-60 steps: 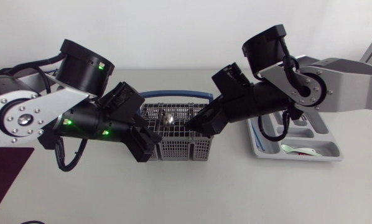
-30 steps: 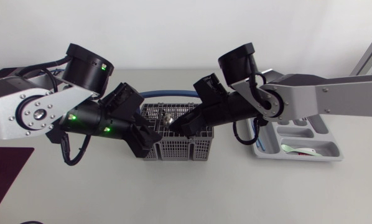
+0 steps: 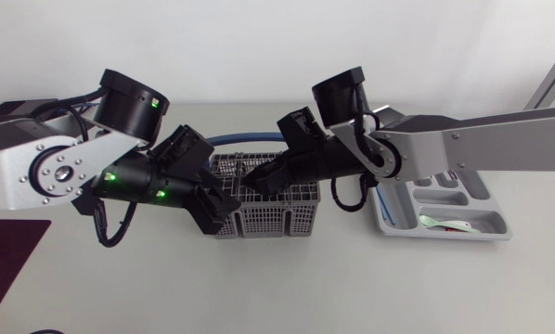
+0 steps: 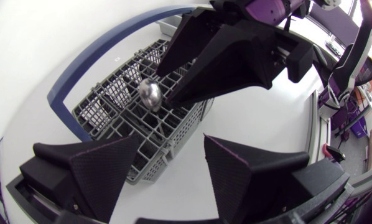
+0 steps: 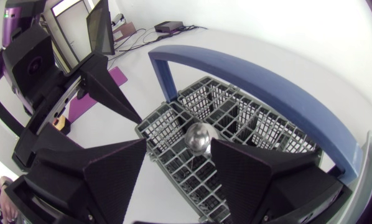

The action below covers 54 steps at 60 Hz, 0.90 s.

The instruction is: Unload the cutlery basket into the drawer organizer.

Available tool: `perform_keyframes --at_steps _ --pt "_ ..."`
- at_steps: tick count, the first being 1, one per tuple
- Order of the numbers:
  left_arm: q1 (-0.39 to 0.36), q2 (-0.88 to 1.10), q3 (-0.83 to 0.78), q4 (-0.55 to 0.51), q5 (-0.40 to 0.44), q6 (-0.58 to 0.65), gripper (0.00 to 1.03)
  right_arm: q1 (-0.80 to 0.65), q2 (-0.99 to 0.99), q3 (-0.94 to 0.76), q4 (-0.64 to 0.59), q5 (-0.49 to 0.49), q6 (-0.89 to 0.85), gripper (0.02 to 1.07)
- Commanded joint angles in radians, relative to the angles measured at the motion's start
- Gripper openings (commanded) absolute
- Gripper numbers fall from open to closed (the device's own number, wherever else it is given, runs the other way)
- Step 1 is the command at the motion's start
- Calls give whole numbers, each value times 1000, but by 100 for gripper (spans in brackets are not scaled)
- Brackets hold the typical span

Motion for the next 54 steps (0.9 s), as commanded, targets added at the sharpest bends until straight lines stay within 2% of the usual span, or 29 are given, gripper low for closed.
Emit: perform_keyframes --at_steps 1,10,27,54 --pt "8 12 -30 9 8 24 92 20 12 -22 42 32 34 75" --pt "7 10 -40 15 8 23 92 56 -14 -94 131 131 46 75" --pt "11 -8 -60 17 8 23 92 91 -21 -149 202 230 48 75" --pt "22 -34 -93 43 8 23 92 102 10 -152 277 207 45 75"
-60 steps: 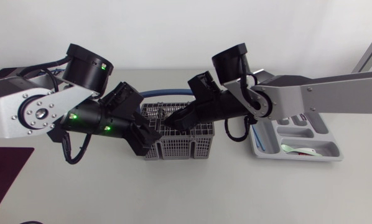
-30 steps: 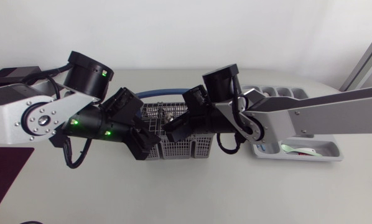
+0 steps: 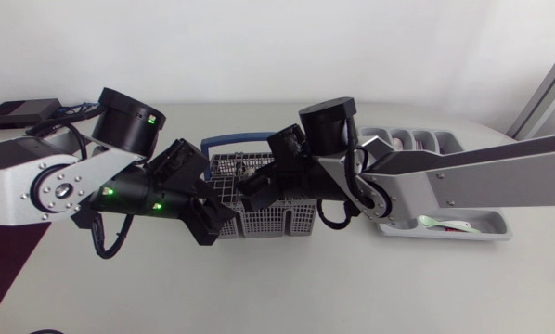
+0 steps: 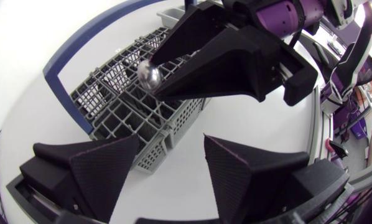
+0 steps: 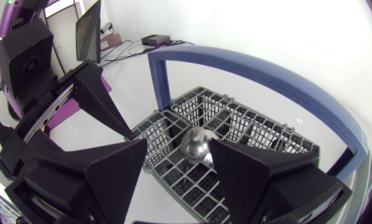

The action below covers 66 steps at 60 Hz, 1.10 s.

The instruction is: Unload the cutlery basket into the drawer organizer.

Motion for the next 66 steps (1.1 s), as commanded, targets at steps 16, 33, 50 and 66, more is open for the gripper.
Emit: perform_keyframes --at_steps 16,33,50,66 --pt "4 -26 -17 8 8 20 92 1 40 -15 23 20 18 75" --pt "-5 -43 -17 8 8 14 92 2 53 -13 37 30 1 69" --pt "-2 -53 -20 8 8 14 92 10 41 -24 32 -36 -10 30" --pt "-5 -53 -29 18 8 12 92 21 58 -18 28 -39 -24 26"
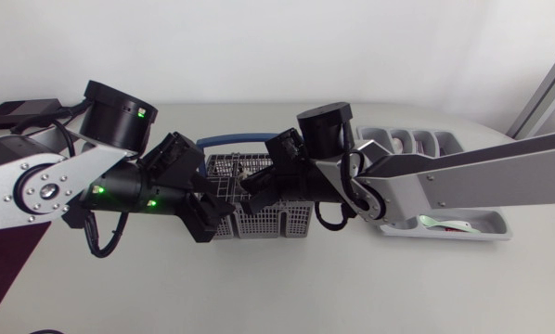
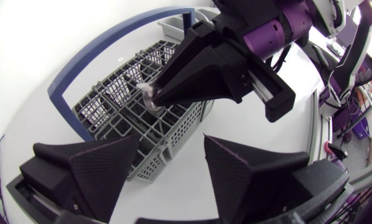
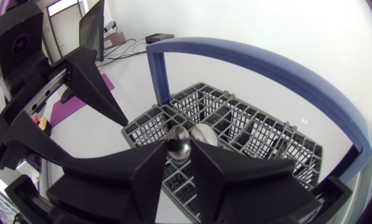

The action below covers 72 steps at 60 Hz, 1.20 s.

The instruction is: Unload the cutlery basket into the drawer organizer.

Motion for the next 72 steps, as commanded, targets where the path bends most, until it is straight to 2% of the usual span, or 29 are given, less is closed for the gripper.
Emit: perform_keyframes --at_steps 1,7,24,52,55,63,66,72 --pt "-4 -13 -27 9 8 13 92 24 28 -16 -3 -8 -18 24" --pt "-1 -13 -29 9 8 15 92 31 24 -21 -4 -10 -28 17" --pt "2 -13 -32 14 8 15 92 35 -25 -48 3 -16 -59 8" --pt "3 -15 -35 27 8 16 92 53 -180 -110 2 62 -91 8" --pt "3 -12 -32 38 8 16 92 58 -184 -108 -4 72 -104 11" --pt "-13 -3 -21 53 -15 15 92 61 -221 -110 -38 76 -142 41" --pt "-40 -1 2 55 -76 -8 92 61 -247 -110 -67 87 -162 49" --pt "-93 2 37 52 -187 -30 92 56 -287 -103 -127 95 -174 55"
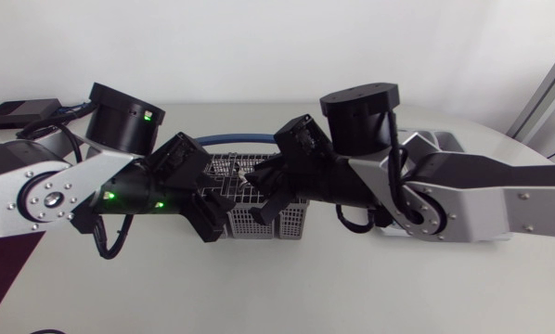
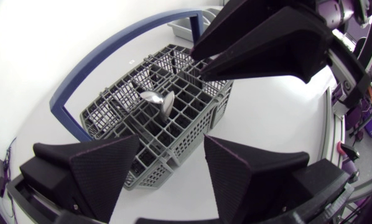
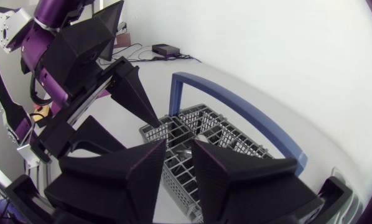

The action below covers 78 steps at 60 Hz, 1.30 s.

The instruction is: Unload the cutlery basket into the drawer organizer.

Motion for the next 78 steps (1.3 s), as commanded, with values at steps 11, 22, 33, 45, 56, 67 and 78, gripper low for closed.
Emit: perform_keyframes --at_steps 11,22,33,45,56,67,78 --pt "-106 84 195 -114 -206 -51 92 -50 -124 -86 -141 11 -104 65" --pt "-156 185 328 -255 -322 -51 92 -99 -172 -178 -171 -55 -215 66" --pt "-201 270 408 -340 -416 -89 92 -102 -133 -196 -174 -81 -284 66" --pt "-229 323 469 -406 -490 -137 92 -101 -127 -195 -165 -81 -282 66" --pt "-262 365 505 -433 -549 -166 92 -99 -120 -199 -159 -80 -282 66" --pt "-296 398 532 -469 -628 -187 92 -98 -124 -202 -159 -81 -278 66" --pt "-327 414 543 -498 -698 -212 92 -90 -126 -205 -157 -81 -273 66"
